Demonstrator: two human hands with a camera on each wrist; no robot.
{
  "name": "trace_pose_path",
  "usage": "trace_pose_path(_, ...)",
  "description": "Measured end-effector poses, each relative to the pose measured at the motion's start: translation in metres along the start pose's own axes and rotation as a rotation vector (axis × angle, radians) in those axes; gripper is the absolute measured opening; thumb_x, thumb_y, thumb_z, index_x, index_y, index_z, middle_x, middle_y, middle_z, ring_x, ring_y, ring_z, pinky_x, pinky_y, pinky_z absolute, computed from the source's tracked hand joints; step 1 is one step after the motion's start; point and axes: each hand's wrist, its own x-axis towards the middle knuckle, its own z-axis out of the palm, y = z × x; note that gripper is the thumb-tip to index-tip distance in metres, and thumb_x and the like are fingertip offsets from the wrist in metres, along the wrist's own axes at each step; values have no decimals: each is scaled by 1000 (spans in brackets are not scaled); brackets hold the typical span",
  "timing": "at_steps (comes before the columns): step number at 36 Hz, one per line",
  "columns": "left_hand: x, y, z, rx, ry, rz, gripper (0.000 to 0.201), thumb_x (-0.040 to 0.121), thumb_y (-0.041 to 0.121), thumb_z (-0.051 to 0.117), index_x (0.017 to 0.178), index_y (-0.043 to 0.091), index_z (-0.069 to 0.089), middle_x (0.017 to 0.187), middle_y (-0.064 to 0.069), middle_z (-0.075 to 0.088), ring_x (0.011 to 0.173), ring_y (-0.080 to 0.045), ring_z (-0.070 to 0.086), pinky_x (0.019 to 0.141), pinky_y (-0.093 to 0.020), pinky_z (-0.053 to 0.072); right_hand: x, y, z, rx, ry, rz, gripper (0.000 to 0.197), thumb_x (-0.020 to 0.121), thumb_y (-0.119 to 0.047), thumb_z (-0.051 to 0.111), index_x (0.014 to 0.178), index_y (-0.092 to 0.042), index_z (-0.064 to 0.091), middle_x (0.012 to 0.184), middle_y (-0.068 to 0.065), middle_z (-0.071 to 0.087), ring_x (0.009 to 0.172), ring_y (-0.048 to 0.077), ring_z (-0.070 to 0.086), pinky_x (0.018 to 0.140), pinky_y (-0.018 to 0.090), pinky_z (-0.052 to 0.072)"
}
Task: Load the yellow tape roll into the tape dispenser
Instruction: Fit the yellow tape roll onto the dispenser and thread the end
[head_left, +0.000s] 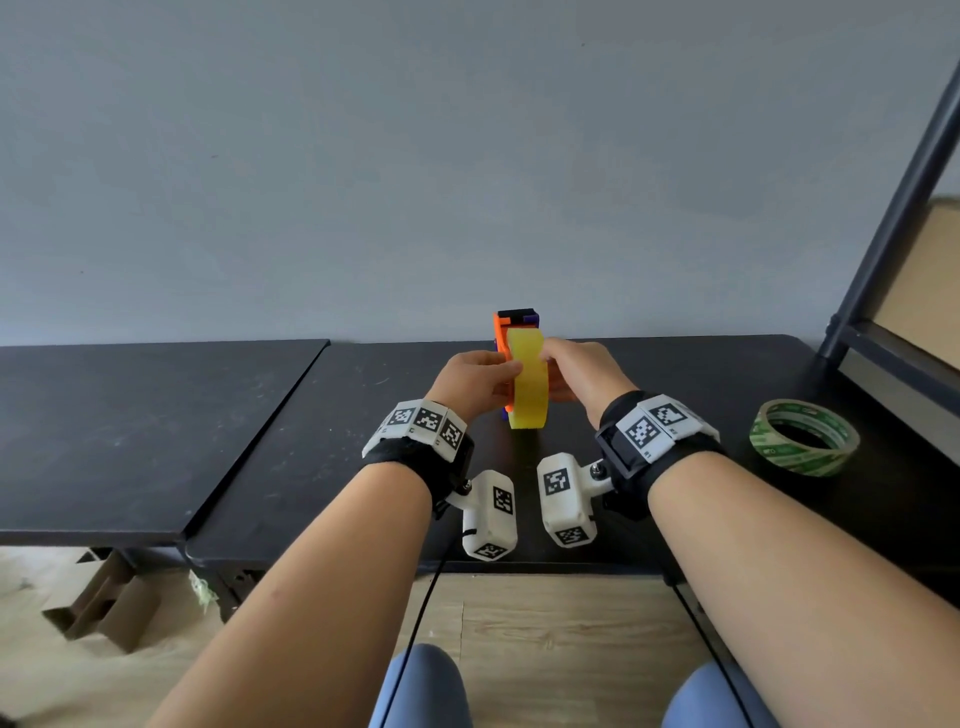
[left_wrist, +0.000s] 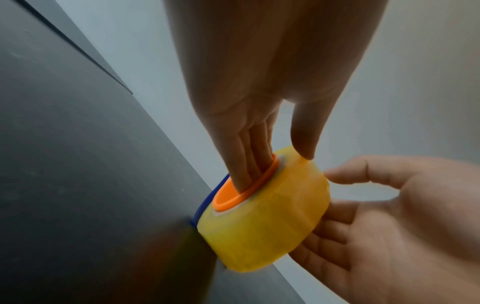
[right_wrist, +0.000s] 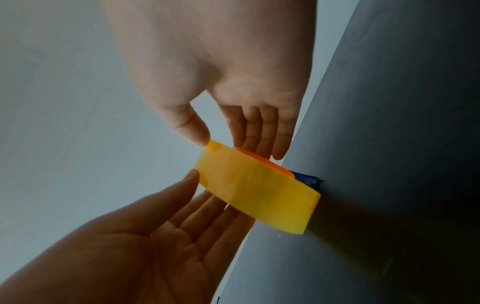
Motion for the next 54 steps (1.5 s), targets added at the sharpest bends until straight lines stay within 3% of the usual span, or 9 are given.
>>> trace_pose_path(4,-2,2,4,33,20,18,38,93,17,61,127,0,59,119,-21,67,110,-33,66,98,-45,53,-1,-3,3,7,-21,17,18,81,-18,54,92,-6,61,95,18,65,98,33,66,93,45,53)
trace_pose_path(10,1,5,7,101,49,47,18,94,22,60,95,6,67,100,-18,69,96,-31,67,93,-47,56,3,-1,1,15,-23,42,37,75,-17,55,107,-1,63,116,22,65,105,35,64,95,47,52)
trace_pose_path(19,10,6,7,156,138,39,39,92,36,59,67,6,60,82,-19,68,91,-41,71,86,-53,58,5,8,2,20,-59,5,28,63,-19,57,87,-6,66,103,20,68,109,39,64,97,49,50)
trace_pose_path(24,9,6,4,102,79,-15,34,91,35,61,84,2,65,101,-25,71,99,-38,70,89,-48,57,3,9,0,8,-69,-9,30,66,-24,57,89,-7,67,108,21,70,107,36,66,101,51,49)
trace_pose_path(27,8,4,3,26,19,-44,18,87,15,67,101,4,69,111,-23,70,105,-34,68,96,-48,54,2,9,-1,-2,-65,-11,25,74,-23,56,91,-7,66,106,20,70,107,36,66,102,52,48)
trace_pose_path(31,7,3,3,-13,-1,-53,41,87,3,65,127,-3,59,118,-24,67,111,-36,65,99,-46,52,3,9,0,12,-73,-7,15,80,-17,54,90,-10,62,96,16,65,94,31,65,103,54,46)
trace_pose_path(37,9,1,4,-2,9,-25,44,88,8,67,128,-5,57,118,-26,67,106,-34,67,99,-48,52,8,7,1,-18,-58,25,28,83,-6,53,106,2,65,119,25,65,112,38,62,104,51,47)
trace_pose_path(48,15,-2,8,42,116,54,46,89,23,65,128,1,55,111,-20,70,101,-35,69,89,-50,57,9,15,3,-20,-72,-55,34,71,1,49,99,9,66,114,30,66,105,39,64,104,56,44)
trace_pose_path(54,14,3,9,87,147,79,44,90,31,63,124,3,58,105,-18,71,97,-34,71,84,-50,59,4,13,1,-5,-79,-50,28,79,0,49,98,4,69,98,19,67,97,34,63,94,42,49)
